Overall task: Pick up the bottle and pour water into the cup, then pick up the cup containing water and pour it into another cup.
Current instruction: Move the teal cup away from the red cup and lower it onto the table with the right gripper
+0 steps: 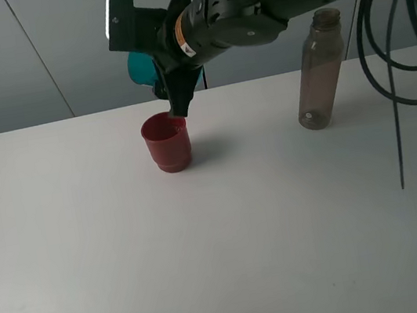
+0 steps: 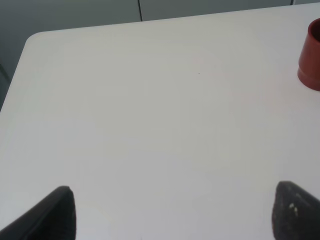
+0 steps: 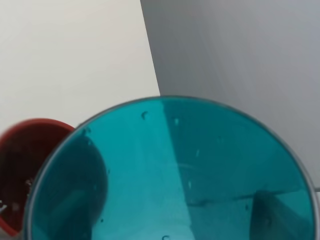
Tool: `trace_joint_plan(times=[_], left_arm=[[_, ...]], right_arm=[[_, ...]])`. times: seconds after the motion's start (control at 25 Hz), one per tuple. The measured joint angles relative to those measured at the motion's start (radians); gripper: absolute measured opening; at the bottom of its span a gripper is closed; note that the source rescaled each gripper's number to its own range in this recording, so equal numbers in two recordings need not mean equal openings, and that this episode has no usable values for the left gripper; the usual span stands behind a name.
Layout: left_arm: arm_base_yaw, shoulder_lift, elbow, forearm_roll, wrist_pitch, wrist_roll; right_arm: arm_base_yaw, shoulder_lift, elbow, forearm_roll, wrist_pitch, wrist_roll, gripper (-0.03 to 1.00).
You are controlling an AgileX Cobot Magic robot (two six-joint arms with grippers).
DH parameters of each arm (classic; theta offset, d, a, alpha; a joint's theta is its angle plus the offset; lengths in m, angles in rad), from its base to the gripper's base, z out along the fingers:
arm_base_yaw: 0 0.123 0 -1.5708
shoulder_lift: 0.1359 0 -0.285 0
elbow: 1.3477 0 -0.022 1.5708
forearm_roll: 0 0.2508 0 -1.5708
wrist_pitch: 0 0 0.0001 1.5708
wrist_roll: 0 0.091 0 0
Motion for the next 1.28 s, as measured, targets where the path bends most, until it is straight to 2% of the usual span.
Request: trace_joint_plan(times=[0.08, 0.2, 0.44, 0.56, 0.64, 0.76, 0.84, 1.28], left_arm=[[0.0, 0.0, 0.0, 0.0, 0.0, 0.0], [0.0, 0.0, 0.0, 0.0, 0.0, 0.0], [0.0, 0.0, 0.0, 0.0, 0.0, 0.0], [0.0, 0.0, 0.0, 0.0, 0.0, 0.0], [0.0, 0.0, 0.0, 0.0, 0.0, 0.0], [0.0, 0.0, 0.0, 0.0, 0.0, 0.0], [0.0, 0.0, 0.0, 0.0, 0.0, 0.0], [0.0, 0.0, 0.0, 0.0, 0.0, 0.0]], right_arm=[[-0.026, -0.035, 0.077, 0.121, -0.12, -0.021, 0.09], [-0.067, -0.084, 0.219, 0.24, -0.3, -0.028, 0.09], [-0.119, -0.108, 0.474, 0.474, -0.56, -0.07, 0.09], [-0.139, -0.108, 0.574, 0.583, -0.724, -0.077, 0.09], [-0.152, -0.108, 0.619, 0.66, -0.8, -0.079, 0.09], [-0.165, -0.085, 0.655, 0.757, -0.846, -0.081, 0.09], [-0.174, -0.05, 0.664, 0.785, -0.852, -0.081, 0.09], [-0.184, 0.137, 0.666, 0.786, -0.914, -0.058, 0.09]])
